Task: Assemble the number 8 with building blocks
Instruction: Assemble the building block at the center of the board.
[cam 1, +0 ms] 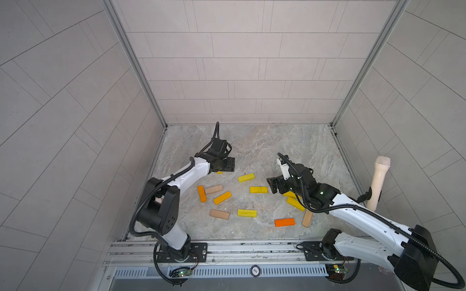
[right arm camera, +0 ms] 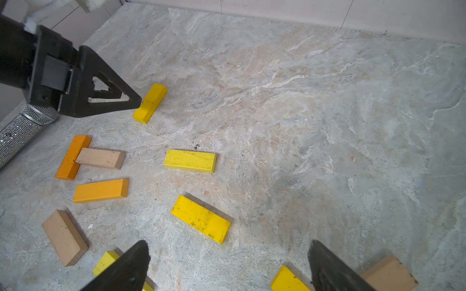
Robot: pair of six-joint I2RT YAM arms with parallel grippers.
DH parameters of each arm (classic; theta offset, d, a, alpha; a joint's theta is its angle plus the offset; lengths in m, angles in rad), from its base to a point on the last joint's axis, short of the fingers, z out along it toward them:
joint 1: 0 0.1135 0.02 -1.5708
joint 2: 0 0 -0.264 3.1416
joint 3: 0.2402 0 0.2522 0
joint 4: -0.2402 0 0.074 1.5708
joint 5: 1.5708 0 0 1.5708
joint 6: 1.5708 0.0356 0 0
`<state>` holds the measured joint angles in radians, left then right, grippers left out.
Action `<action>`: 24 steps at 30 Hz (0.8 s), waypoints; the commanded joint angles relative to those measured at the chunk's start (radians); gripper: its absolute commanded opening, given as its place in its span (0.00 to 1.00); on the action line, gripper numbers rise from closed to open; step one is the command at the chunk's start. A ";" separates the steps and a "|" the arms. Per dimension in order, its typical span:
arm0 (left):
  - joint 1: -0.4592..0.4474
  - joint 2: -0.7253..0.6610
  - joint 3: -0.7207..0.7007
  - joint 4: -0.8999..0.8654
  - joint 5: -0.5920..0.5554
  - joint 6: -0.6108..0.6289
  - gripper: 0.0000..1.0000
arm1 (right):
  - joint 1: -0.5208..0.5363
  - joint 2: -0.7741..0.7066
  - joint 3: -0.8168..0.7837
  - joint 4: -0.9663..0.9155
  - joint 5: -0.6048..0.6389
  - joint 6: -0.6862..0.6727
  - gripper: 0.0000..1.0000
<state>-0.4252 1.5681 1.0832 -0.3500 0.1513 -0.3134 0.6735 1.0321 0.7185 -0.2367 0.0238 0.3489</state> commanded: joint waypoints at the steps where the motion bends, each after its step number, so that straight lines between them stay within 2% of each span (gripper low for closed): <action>1: -0.041 -0.111 -0.070 0.181 -0.006 0.016 0.72 | 0.004 -0.045 -0.016 -0.040 0.033 -0.001 1.00; 5: -0.089 -0.180 -0.196 0.388 0.099 0.102 0.72 | 0.003 -0.093 -0.025 -0.070 0.048 -0.016 1.00; 8: -0.100 -0.184 -0.231 0.445 0.171 0.121 0.72 | 0.004 -0.123 -0.017 -0.111 0.074 -0.046 1.00; 18: -0.199 -0.054 -0.091 0.238 0.137 0.340 0.74 | 0.004 -0.216 -0.046 -0.138 0.108 -0.079 1.00; 21: -0.205 0.013 -0.049 0.210 0.150 0.357 0.74 | 0.003 -0.234 -0.051 -0.136 0.077 -0.088 1.00; 24: -0.222 0.083 0.013 0.139 0.132 0.401 0.74 | 0.003 -0.244 -0.062 -0.110 -0.016 -0.092 1.00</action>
<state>-0.6376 1.6123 1.0439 -0.1314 0.2909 0.0105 0.6735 0.8062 0.6685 -0.3592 0.0761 0.2752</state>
